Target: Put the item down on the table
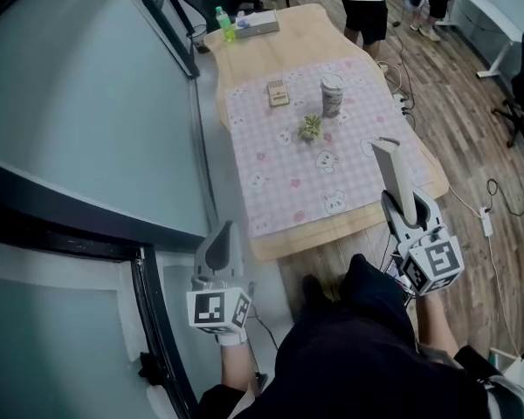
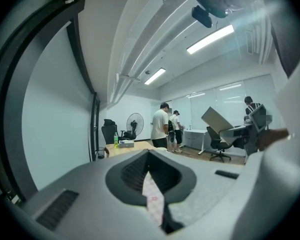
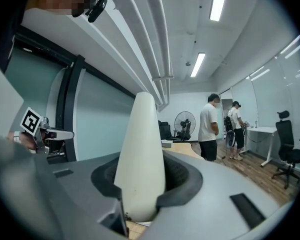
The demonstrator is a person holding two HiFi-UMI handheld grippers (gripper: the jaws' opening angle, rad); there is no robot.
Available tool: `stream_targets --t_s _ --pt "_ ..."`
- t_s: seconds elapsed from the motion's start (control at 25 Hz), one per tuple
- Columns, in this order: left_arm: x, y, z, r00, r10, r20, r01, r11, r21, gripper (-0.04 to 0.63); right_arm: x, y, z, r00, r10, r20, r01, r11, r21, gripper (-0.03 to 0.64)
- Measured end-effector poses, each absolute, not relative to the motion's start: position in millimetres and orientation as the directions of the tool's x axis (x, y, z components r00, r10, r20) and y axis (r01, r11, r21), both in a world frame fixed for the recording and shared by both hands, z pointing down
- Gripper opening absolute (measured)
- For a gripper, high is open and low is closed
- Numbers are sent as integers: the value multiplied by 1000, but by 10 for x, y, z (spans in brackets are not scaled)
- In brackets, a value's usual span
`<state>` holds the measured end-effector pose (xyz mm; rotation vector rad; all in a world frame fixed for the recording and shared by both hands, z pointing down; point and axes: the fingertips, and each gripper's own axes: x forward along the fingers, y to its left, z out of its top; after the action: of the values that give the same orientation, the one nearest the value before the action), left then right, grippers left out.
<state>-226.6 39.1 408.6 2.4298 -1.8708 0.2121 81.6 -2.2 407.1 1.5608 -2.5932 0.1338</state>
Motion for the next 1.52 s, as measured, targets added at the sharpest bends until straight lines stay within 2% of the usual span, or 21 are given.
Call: stream_targets --t_s 0.24,0.6,0.76,1.08,1.52 --pt "-2187 70 4129 224 -957 186 -971 -235 -37 0 977 -354 4242 -470 -866 172 -882 468 -51 149" --pt "-1914 -645 3939 84 -984 154 -994 -94 -61 0 1317 -1431 4161 -527 -845 89 -848 516 -120 149" --pt "-1750 -919 3889 50 -988 149 -996 -60 -64 0 1456 -1763 4257 -527 -842 113 -848 513 -133 149" --pt "-1676 -1128 3912 79 -984 158 -994 -90 -63 0 1420 -2041 4296 -521 -845 118 -853 510 -115 149" --pt "-2026 -1150 3803 116 -984 137 -989 -127 -71 0 1126 -1992 4295 -486 -863 136 -874 475 -108 149"
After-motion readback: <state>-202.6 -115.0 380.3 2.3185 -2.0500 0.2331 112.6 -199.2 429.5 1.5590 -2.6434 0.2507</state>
